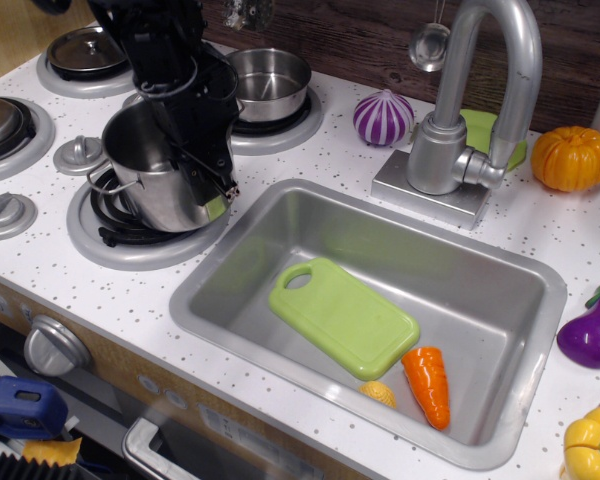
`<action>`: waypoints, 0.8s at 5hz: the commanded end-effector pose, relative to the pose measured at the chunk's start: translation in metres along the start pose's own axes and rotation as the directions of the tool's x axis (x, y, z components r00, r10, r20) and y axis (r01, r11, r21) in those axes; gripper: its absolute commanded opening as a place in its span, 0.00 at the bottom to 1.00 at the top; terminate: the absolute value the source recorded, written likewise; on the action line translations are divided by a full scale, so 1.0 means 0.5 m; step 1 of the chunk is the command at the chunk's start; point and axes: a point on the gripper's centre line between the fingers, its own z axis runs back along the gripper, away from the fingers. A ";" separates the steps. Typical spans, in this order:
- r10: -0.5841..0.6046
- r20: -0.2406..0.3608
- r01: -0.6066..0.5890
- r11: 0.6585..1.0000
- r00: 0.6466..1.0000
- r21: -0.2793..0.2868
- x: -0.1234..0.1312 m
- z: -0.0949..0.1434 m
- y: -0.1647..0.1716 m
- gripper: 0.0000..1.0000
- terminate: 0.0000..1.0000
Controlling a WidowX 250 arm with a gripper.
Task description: Put pot on stove which is near stove
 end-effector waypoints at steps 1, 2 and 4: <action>0.032 0.059 -0.034 0.999 0.998 0.040 -0.007 0.022 0.022 0.00 0.00; 0.017 0.054 -0.020 0.998 0.998 0.064 -0.010 0.031 0.038 0.00 0.00; 0.000 0.050 -0.002 0.999 0.999 0.053 -0.020 0.035 0.048 0.00 0.00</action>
